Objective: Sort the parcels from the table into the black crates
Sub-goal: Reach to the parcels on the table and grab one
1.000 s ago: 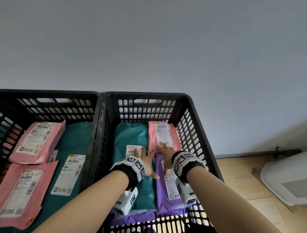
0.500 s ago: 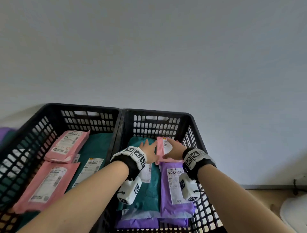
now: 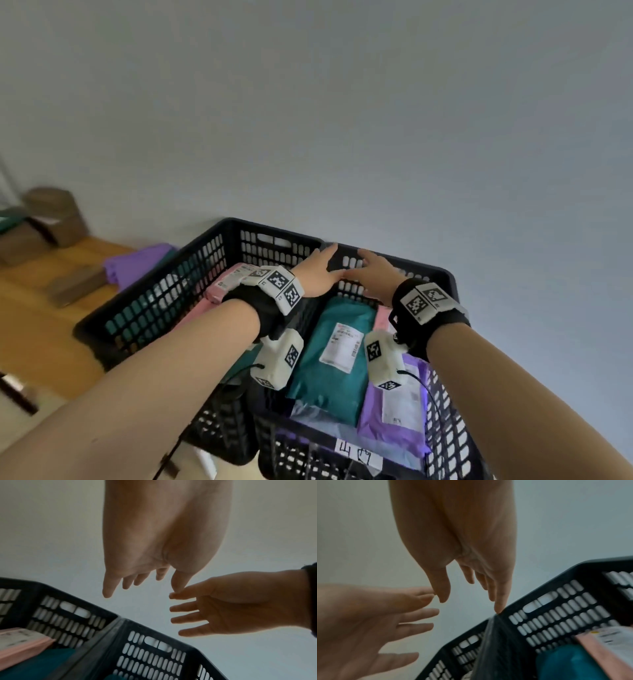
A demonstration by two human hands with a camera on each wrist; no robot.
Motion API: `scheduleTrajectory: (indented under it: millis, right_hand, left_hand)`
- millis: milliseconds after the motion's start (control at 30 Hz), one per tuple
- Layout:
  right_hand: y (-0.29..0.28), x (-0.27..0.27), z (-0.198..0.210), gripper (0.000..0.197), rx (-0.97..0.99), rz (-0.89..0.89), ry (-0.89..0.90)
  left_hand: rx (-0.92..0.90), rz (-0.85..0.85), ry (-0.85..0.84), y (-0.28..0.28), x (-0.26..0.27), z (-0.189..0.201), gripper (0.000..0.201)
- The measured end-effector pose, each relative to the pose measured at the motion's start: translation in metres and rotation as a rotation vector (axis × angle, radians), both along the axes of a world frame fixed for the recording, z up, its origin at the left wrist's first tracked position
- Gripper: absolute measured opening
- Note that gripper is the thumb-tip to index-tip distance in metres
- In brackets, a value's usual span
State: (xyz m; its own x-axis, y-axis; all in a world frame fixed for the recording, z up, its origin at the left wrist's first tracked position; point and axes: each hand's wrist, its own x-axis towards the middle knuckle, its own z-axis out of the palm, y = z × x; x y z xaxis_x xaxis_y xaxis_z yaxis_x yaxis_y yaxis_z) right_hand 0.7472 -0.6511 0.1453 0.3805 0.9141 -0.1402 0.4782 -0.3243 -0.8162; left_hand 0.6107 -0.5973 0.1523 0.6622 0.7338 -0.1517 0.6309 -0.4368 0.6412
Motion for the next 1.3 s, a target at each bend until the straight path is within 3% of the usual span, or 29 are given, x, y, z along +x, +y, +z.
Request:
scheduleTrajectory:
  millis: [267, 400, 600, 867, 1000, 1167, 1300]
  right_hand:
    - [0.047, -0.103, 0.008, 0.076, 0.124, 0.122, 0.158]
    - [0.072, -0.164, 0.006, 0.065, 0.133, 0.16, 0.18]
    - [0.101, -0.267, -0.003, 0.064, 0.123, 0.207, 0.22]
    - [0.134, -0.406, -0.018, 0.035, 0.109, 0.19, 0.187]
    - [0.156, -0.475, -0.036, 0.043, 0.045, 0.11, 0.271]
    - [0.167, -0.531, -0.06, 0.041, 0.014, 0.053, 0.217]
    - [0.177, -0.561, -0.087, 0.054, -0.084, 0.067, 0.153]
  left_hand:
    - [0.025, 0.275, -0.137, -0.009, -0.124, 0.012, 0.064]
    - [0.12, 0.371, -0.086, -0.015, -0.194, 0.023, 0.031]
    - [0.101, 0.522, -0.067, 0.004, -0.297, 0.007, 0.058]
    - [0.013, 0.491, -0.156, 0.047, -0.431, -0.031, 0.057]
    - [-0.033, 0.39, -0.107, 0.073, -0.495, -0.048, 0.052]
    - [-0.057, 0.35, -0.036, 0.115, -0.55, -0.077, 0.062]
    - [-0.156, 0.344, 0.016, 0.137, -0.568, -0.101, 0.065]
